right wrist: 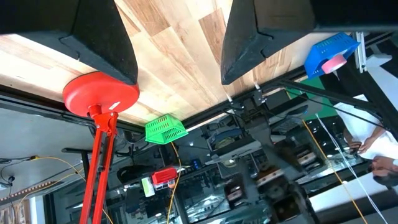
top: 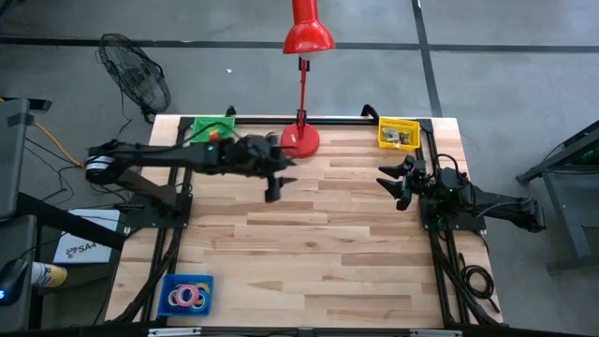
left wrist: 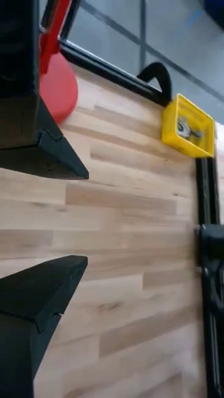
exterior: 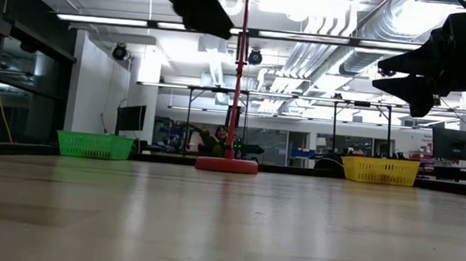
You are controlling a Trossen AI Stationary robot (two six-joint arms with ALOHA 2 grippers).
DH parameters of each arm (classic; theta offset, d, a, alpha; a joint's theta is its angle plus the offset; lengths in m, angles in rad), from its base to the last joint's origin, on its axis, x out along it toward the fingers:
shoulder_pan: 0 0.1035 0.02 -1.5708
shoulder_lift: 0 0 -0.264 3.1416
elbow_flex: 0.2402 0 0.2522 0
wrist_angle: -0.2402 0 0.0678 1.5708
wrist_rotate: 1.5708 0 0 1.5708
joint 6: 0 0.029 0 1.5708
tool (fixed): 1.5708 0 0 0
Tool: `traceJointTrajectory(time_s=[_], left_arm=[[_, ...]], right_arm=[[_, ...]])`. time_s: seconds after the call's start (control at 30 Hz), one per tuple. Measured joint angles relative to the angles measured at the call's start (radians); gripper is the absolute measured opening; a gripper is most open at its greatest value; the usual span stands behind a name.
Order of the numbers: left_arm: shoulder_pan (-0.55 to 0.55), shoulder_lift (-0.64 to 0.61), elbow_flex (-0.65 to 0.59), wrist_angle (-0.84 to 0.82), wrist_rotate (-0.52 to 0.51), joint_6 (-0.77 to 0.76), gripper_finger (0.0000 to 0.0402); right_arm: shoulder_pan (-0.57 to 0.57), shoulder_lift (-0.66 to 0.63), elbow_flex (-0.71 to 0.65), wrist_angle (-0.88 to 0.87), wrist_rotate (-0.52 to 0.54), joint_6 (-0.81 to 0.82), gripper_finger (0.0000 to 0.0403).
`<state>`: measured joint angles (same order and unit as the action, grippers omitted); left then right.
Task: Pick and place Stapler, Stapler remover, tape
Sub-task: Return to Home Position
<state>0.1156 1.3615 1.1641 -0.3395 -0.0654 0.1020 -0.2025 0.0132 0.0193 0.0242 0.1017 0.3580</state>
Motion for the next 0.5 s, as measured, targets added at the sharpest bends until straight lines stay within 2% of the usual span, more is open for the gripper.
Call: traceJointTrajectory(time_s=[0.27,0.5], left_arm=[[-0.005,-0.268,-0.296,0.134,0.021,0.000,0.0206],[-0.004,-0.473,-0.505,0.185,-0.017,-0.003,0.0206]], right_arm=[[0.000,0.000,0.000,0.000,0.000,0.000,0.0222],[0.000,0.000,0.000,0.000,0.000,0.000,0.0222]])
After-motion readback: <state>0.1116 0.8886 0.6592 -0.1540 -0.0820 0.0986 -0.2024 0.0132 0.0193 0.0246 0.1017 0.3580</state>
